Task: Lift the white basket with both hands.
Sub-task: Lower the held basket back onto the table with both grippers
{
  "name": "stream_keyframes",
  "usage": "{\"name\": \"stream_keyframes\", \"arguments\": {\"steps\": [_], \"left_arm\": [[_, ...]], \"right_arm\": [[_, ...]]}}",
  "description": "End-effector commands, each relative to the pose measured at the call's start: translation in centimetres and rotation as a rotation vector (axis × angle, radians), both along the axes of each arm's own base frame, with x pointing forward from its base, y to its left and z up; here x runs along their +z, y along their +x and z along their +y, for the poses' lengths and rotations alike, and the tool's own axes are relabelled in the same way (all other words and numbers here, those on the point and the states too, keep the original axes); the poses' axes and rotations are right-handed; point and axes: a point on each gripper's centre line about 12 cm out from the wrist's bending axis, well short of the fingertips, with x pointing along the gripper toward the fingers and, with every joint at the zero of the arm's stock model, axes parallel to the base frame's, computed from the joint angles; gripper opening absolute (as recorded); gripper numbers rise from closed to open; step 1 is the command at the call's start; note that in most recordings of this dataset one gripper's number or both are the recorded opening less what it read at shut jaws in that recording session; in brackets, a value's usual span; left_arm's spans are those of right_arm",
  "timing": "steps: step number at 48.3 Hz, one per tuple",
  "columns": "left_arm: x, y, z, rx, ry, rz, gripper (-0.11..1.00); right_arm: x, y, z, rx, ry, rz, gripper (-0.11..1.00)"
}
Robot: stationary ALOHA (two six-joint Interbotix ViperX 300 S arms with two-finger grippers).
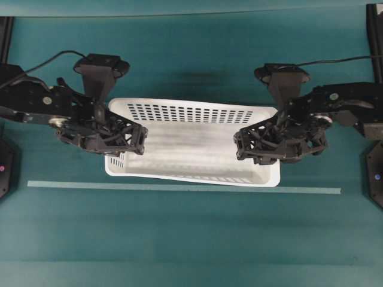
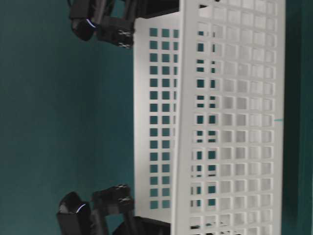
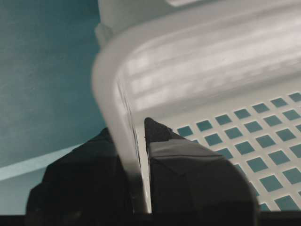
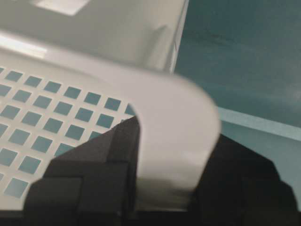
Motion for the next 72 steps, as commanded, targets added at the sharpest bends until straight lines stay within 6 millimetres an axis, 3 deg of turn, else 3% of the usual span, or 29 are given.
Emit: {"name": "stream_keyframes", "arguments": {"steps": [1,23,72], "left_arm": [[-0.7,0.7,-0.4,-0.041,0.011,0.003,0.01],[-1.5,0.5,-1.6,-0.027,-0.005,0.001,0.01],[-3.2,0.6,-1.8,-0.034,-0.003,0.001,0.01]], "right_arm": [[-0.7,0.6,1.1,0.107,-0.023,-0.004,0.21],[-1.3,0.8,1.6,0.116,-0.02,0.004,0.21],[-2.7,1.1,1.7,0.108,-0.012,0.022,0.21]]}}
